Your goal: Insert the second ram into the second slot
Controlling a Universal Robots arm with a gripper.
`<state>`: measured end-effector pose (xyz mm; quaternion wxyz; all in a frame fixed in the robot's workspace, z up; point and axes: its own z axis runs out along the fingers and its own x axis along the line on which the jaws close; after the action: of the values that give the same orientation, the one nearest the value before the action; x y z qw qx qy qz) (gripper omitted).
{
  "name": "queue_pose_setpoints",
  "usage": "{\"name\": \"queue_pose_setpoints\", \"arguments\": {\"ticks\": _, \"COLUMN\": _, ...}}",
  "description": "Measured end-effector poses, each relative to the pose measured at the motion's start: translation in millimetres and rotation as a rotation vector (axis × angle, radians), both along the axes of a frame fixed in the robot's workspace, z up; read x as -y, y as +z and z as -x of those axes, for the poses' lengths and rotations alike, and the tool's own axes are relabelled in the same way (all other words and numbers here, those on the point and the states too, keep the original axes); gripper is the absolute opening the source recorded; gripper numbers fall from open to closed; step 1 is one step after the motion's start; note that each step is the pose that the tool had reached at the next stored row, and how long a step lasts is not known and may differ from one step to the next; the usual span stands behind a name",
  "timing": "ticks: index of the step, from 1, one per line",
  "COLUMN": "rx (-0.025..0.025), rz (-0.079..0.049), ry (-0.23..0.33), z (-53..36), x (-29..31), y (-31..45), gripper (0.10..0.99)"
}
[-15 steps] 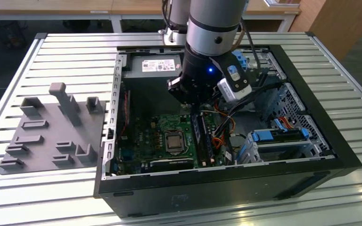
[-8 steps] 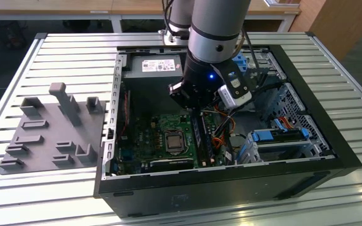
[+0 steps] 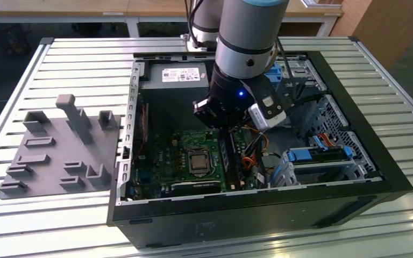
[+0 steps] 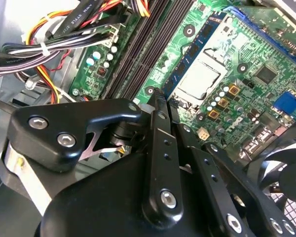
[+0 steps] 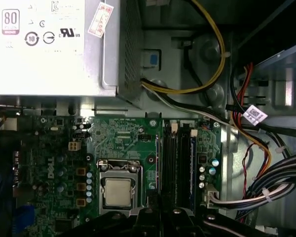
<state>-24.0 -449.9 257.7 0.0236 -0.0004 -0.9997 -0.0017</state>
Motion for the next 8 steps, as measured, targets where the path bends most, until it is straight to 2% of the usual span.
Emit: {"name": "queue_pose_setpoints", "arguments": {"ticks": 8, "rx": -0.0001, "rz": -0.002, "ry": -0.003, "z": -2.8, "x": 0.1, "y": -2.5, "gripper": 0.137}}
